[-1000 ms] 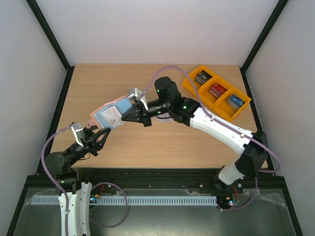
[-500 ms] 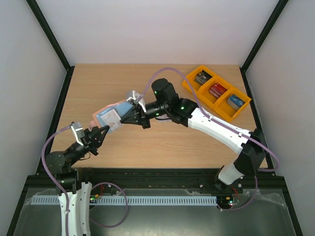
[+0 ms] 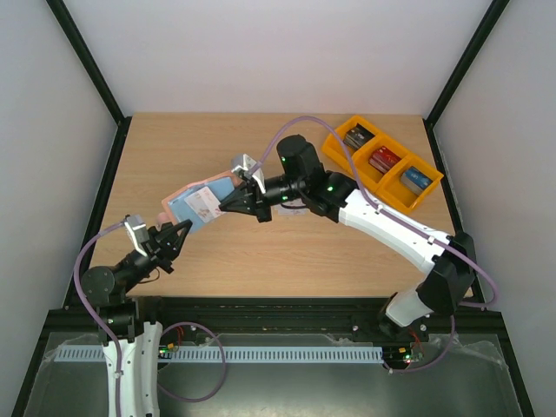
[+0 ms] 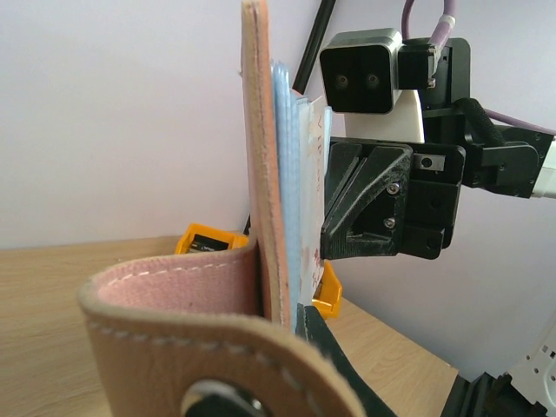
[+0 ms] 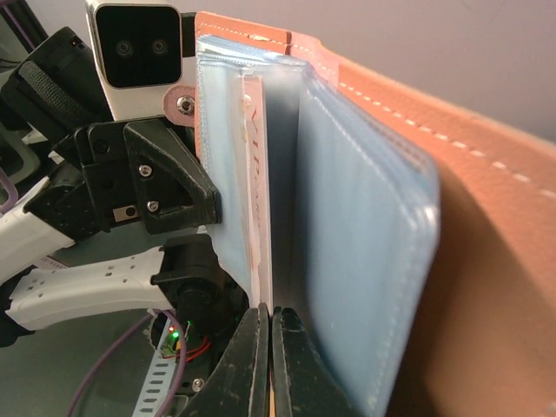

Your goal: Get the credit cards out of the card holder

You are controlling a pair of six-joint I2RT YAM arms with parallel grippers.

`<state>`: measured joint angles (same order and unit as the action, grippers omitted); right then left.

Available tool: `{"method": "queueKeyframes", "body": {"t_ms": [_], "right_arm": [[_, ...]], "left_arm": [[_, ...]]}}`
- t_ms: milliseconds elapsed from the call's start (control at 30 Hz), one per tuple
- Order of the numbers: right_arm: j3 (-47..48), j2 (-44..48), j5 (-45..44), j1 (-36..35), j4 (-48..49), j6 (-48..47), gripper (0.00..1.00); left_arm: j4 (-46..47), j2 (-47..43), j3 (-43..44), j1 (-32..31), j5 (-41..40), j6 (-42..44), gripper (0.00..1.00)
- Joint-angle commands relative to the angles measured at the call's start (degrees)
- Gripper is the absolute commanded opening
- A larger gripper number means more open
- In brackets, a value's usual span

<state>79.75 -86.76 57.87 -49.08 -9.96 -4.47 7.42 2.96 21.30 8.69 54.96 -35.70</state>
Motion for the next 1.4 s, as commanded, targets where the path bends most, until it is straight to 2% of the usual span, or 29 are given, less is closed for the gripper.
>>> {"method": "queueKeyframes", "body": {"t_ms": [0,133,367,500,633,733,867,1033,1133,1233,1367], "right_arm": [[-0.5,1.8,-0.7,0.3,1.7,0.2,0.02],[-1.6,3.0,-2.3,1.7,2.1,0.3,0.02],[-6.6,5.1,-6.1,5.7,10.0,8.7,0.02],[-6.5,5.6,-11.1,8.0,7.3,9.6,0.02],[-1.4,3.9,-21.2,8.7,-8.4,0.0,0.02],[0.8,2.4,-32.5,8.7,-17.9,-7.3,0.02],[0.7,0.9,-44.2,8.6,-26.1,-16.9,0.02],[-1.2,-3.7,-53.5,8.6,-36.4,-33.9,0.02],[0.0,-8.4,-61.0,8.6,-39.6,-36.9,0.02],[1.7,-13.0,-59.6,8.6,-42.6,-41.1,0.02],[3.2,-16.6,-58.0,8.6,-41.1,-44.8,0.02]], "left_arm": [[1.0,-0.9,0.8,0.1,0.4,0.6,0.02],[-0.7,-1.1,1.2,0.2,-1.6,1.2,0.02],[-5.7,-1.1,1.3,0.3,-10.9,2.1,0.02],[-9.1,-1.0,1.7,0.5,-15.9,3.1,0.02],[-13.4,-0.7,1.6,1.0,-22.7,3.7,0.02],[-15.0,0.2,1.4,1.2,-25.0,4.0,0.02],[-15.6,1.9,1.8,1.1,-24.9,4.0,0.02],[-15.3,1.8,1.4,1.2,-25.3,3.9,0.02],[-15.3,1.6,1.4,1.2,-24.8,4.1,0.02],[-15.2,1.4,1.3,1.2,-24.5,4.3,0.02],[-14.9,1.4,1.2,1.2,-24.0,4.3,0.02]]}}
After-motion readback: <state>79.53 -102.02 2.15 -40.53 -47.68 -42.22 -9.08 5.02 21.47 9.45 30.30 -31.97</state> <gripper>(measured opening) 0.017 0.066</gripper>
